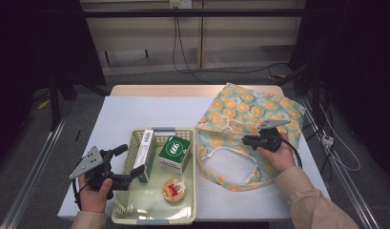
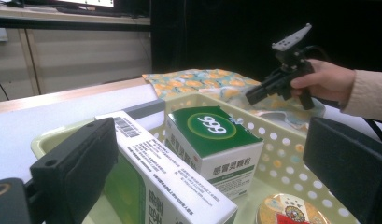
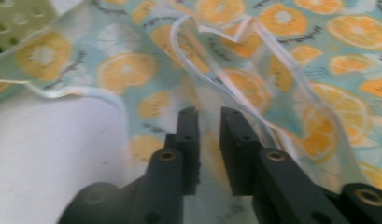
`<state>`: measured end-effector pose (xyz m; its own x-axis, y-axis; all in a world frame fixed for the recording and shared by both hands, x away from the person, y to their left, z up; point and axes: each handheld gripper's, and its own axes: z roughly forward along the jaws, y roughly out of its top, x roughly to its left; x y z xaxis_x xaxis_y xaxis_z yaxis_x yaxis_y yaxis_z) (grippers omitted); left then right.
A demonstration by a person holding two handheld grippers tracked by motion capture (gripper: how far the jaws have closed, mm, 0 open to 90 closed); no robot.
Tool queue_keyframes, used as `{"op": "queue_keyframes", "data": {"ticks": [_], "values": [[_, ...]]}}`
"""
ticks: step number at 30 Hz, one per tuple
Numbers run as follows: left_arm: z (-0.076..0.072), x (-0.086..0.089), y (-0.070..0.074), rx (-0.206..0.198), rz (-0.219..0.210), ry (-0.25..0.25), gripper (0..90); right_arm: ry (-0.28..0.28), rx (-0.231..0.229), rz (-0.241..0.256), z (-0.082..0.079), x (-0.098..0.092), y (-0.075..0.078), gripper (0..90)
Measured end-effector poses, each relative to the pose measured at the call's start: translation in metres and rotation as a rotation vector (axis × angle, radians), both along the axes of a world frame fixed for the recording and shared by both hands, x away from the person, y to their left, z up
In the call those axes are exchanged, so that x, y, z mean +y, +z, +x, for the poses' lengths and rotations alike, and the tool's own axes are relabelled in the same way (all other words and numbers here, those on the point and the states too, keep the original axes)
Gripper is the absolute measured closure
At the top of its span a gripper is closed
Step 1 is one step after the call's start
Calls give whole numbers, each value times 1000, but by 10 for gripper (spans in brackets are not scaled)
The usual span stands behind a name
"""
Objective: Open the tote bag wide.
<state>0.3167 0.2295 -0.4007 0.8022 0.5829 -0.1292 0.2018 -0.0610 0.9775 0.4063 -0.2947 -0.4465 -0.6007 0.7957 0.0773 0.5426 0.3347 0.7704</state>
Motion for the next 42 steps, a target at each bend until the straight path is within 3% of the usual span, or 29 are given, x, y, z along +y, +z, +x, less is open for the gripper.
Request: {"op": "queue_keyframes", "data": {"ticks": [4,6,8,11,16,25,32,35,42], "values": [[0,0,-1,1,-2,0,30,-72,12,-33,6,-6,-8,527],[0,0,-1,2,-2,1,30,-37,12,-45,7,-4,-12,504],[0,0,0,0,1,-1,30,-41,9,-80,8,-3,-14,480],[1,0,0,3,-2,-1,30,-27,5,-78,10,-1,-16,468],[1,0,0,0,2,-1,30,-38,-2,-77,12,-3,-17,560],[1,-1,-1,1,4,-2,30,-45,2,-85,18,-5,-16,871],[1,0,-1,2,1,-1,30,-63,28,-90,19,-4,-13,900],[1,0,-2,6,-2,0,30,-49,29,-42,12,-5,-6,900],[-1,0,0,1,-4,2,30,61,36,0,-16,12,16,900]]}}
